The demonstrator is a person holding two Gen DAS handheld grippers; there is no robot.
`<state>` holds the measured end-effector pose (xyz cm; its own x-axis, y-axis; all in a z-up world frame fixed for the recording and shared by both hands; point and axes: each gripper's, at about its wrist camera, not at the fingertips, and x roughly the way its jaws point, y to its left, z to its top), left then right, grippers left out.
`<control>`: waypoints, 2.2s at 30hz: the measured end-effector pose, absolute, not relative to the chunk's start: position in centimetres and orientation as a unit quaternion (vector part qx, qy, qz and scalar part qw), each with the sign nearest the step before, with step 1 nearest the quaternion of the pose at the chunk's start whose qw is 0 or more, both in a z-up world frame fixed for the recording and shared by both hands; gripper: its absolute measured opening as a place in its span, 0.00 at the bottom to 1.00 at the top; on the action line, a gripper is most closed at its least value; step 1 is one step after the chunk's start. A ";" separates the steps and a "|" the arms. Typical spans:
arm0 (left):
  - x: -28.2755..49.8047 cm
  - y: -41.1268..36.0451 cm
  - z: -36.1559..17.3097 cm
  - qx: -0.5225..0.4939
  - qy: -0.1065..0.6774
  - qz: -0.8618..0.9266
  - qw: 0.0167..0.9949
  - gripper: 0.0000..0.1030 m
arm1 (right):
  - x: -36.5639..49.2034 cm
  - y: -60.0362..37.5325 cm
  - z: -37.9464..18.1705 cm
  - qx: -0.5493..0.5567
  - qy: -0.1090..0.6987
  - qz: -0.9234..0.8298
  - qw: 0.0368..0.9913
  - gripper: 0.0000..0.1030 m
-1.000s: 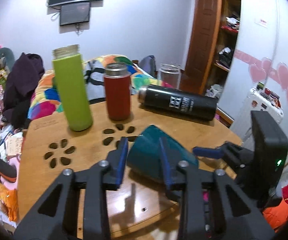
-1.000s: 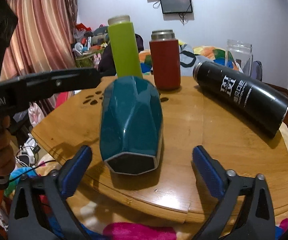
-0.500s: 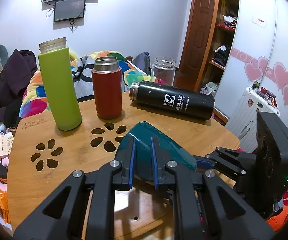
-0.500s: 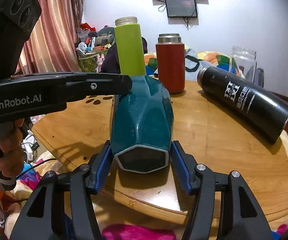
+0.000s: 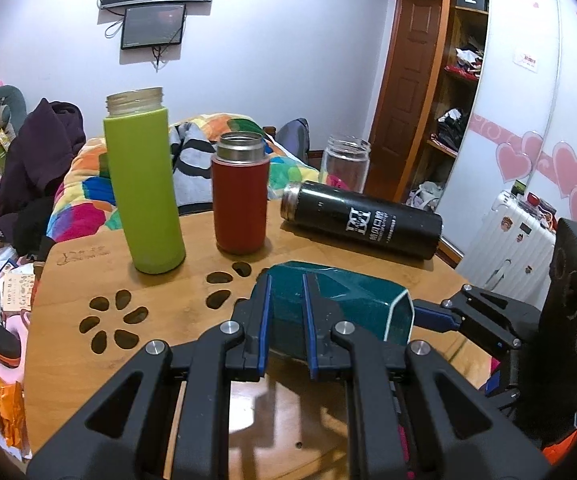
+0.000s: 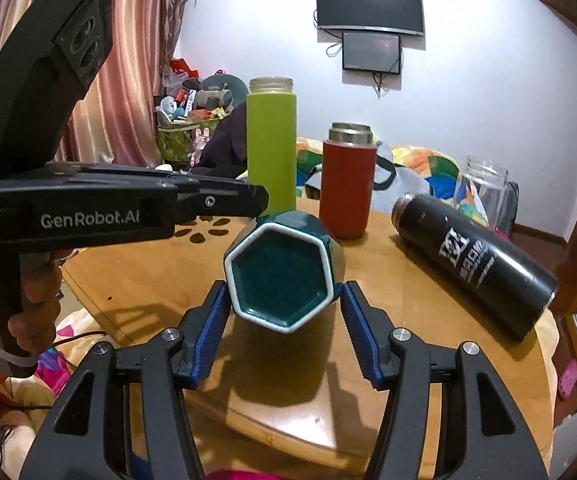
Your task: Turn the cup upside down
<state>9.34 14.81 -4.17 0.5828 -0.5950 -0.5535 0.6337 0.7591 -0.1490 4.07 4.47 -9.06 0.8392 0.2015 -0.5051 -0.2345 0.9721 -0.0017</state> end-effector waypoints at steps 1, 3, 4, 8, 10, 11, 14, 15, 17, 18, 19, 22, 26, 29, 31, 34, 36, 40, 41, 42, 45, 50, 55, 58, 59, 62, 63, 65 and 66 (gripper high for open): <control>9.6 15.0 -4.2 0.031 0.299 -0.342 0.890 0.13 | 4.2 4.6 -8.9 -0.034 0.258 0.115 0.959 0.52; 10.1 15.4 -4.3 0.026 0.302 -0.337 0.892 0.13 | 4.7 4.9 -8.7 -0.038 0.256 0.118 0.959 0.52; 10.4 15.6 -4.3 0.021 0.304 -0.336 0.891 0.11 | 5.1 5.0 -8.6 -0.039 0.255 0.120 0.959 0.52; 11.3 16.2 -4.6 0.011 0.306 -0.334 0.891 0.07 | 6.1 5.4 -8.4 -0.041 0.251 0.123 0.959 0.51; 11.5 16.2 -4.7 0.011 0.304 -0.333 0.892 0.04 | 6.7 5.5 -8.4 -0.039 0.250 0.124 0.960 0.51; 11.6 16.2 -4.7 0.010 0.304 -0.332 0.893 0.04 | 6.9 5.5 -8.3 -0.038 0.250 0.124 0.959 0.51; 11.9 16.2 -4.7 0.004 0.300 -0.329 0.895 0.03 | 7.7 5.4 -8.3 -0.029 0.251 0.125 0.959 0.51; 12.0 16.1 -4.7 0.003 0.301 -0.329 0.895 0.03 | 7.8 5.3 -8.4 -0.026 0.251 0.125 0.959 0.51; 12.3 16.1 -5.0 -0.001 0.305 -0.327 0.895 0.03 | 8.0 5.3 -8.5 -0.022 0.253 0.125 0.959 0.50; 12.5 16.1 -5.1 -0.004 0.307 -0.327 0.894 0.03 | 8.1 5.3 -8.6 -0.021 0.255 0.125 0.959 0.50; 12.6 16.1 -5.3 -0.008 0.311 -0.330 0.891 0.03 | 8.1 5.3 -8.7 -0.019 0.256 0.123 0.959 0.50; 12.6 16.0 -5.4 -0.007 0.310 -0.326 0.893 0.03 | 8.2 5.2 -8.7 -0.017 0.256 0.125 0.958 0.50; 12.3 16.4 -5.1 -0.016 0.309 -0.324 0.894 0.03 | 8.3 5.2 -8.6 -0.014 0.261 0.128 0.957 0.50; 11.6 17.0 -4.4 -0.015 0.295 -0.310 0.904 0.03 | 8.0 4.7 -8.3 -0.009 0.263 0.133 0.956 0.50; 10.7 17.4 -3.6 -0.015 0.280 -0.304 0.910 0.03 | 7.4 4.4 -7.7 -0.009 0.257 0.131 0.958 0.50; 9.5 17.8 -2.5 -0.017 0.261 -0.299 0.918 0.07 | 6.5 3.6 -6.6 -0.003 0.247 0.123 0.961 0.52; 8.4 18.0 -1.5 -0.015 0.244 -0.293 0.924 0.13 | 5.8 2.9 -5.7 0.005 0.237 0.112 0.965 0.58; 6.5 18.0 -0.4 -0.004 0.217 -0.275 0.937 0.47 | 4.1 1.3 -3.4 0.026 0.214 0.079 0.973 0.75; 5.8 18.0 -0.1 0.000 0.207 -0.269 0.941 0.51 | 3.8 1.1 -3.0 0.029 0.211 0.073 0.974 0.81; 5.1 18.0 0.1 0.003 0.199 -0.263 0.944 0.58 | 3.3 0.8 -2.6 0.032 0.205 0.065 0.976 0.83; 3.6 18.1 0.5 0.006 0.183 -0.254 0.950 0.72 | 2.2 0.3 -1.4 0.041 0.191 0.051 0.979 0.85; 2.0 18.3 1.1 0.006 0.159 -0.239 0.958 0.96 | 0.5 -0.1 -0.4 0.054 0.172 0.026 0.983 1.00; 0.5 18.0 1.5 0.014 0.139 -0.231 0.963 1.00 | -0.9 0.1 0.4 0.046 0.156 0.009 0.987 1.00; -0.1 18.0 1.6 0.017 0.130 -0.225 0.966 1.00 | -1.5 0.4 0.6 0.043 0.150 0.004 0.988 1.00; -0.2 18.1 1.7 0.016 0.127 -0.223 0.966 1.00 | -1.7 0.5 0.7 0.042 0.148 0.002 0.988 1.00; -0.6 18.2 1.8 0.013 0.121 -0.221 0.968 1.00 | -2.2 0.5 0.9 0.040 0.144 -0.001 0.989 1.00; -0.6 18.3 1.8 0.011 0.119 -0.221 0.968 1.00 | -2.3 0.5 0.9 0.040 0.143 -0.001 0.989 1.00; -0.8 18.4 1.9 0.009 0.116 -0.220 0.969 1.00 | -2.5 0.5 1.1 0.041 0.141 0.001 0.989 1.00; -0.9 18.5 1.9 0.008 0.116 -0.219 0.969 1.00 | -2.6 0.5 1.1 0.041 0.140 0.002 0.989 1.00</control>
<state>-0.86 18.51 1.89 0.8773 -0.4226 -0.2275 0.4265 0.9038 -0.0345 -2.60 0.53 1.10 0.9609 0.0144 -0.2764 0.0085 0.9966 0.0814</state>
